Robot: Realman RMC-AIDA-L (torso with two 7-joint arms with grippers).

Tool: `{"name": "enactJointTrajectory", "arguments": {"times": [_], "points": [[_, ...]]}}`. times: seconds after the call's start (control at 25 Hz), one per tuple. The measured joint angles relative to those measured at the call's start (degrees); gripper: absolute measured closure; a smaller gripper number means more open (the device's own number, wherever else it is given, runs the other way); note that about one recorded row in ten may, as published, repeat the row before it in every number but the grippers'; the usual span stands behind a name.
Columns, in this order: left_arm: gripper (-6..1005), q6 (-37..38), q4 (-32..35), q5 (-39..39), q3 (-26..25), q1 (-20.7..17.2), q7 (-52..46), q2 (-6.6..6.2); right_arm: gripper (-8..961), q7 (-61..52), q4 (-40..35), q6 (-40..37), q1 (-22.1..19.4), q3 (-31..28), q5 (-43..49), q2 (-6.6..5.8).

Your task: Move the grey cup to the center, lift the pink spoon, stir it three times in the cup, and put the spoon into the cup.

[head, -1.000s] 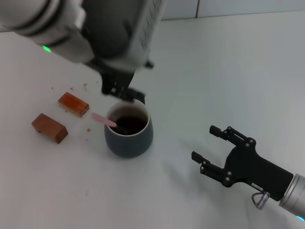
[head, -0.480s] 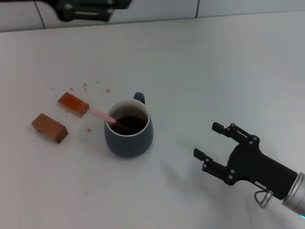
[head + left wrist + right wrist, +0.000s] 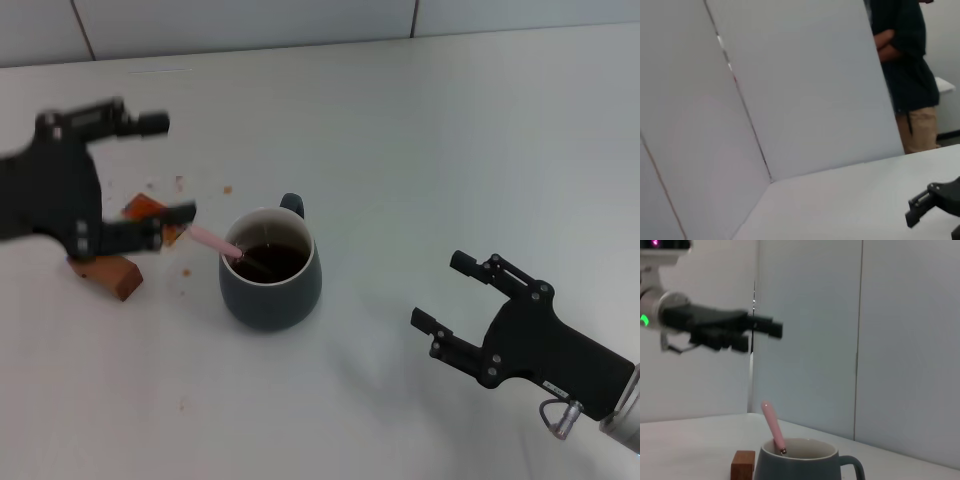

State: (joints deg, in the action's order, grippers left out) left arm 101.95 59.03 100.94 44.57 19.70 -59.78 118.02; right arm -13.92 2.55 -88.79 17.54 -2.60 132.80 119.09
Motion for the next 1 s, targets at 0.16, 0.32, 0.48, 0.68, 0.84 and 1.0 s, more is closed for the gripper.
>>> {"name": "enactJointTrajectory", "arguments": {"times": [0.16,0.32,0.48,0.68,0.84,1.0], "points": [[214,-1.8,-12.5,0.3,-1.4,-1.8,9.1,-0.22,195,0.0,0.0,-0.3,0.2,0.1,0.1,0.00],[213,-5.2,-19.9,0.3,-1.5,-2.8,15.7,-0.01,194,0.0,0.0,-0.4,0.8,0.2,0.3,0.00],[213,-6.7,-22.8,0.6,-0.9,-2.5,16.6,0.06,194,0.0,0.1,-0.4,1.0,0.2,0.3,0.00],[214,-7.6,-27.3,1.4,-0.3,-0.5,18.9,0.05,195,-0.1,0.0,-0.4,1.2,0.2,0.3,0.00],[215,-8.5,-28.9,2.1,0.2,1.2,19.0,0.04,195,-0.1,0.0,-0.4,1.4,0.3,0.4,0.00],[216,-8.7,-29.1,2.8,0.6,1.6,19.1,0.03,194,-0.1,0.0,-0.4,1.4,0.3,0.4,0.00]]}}
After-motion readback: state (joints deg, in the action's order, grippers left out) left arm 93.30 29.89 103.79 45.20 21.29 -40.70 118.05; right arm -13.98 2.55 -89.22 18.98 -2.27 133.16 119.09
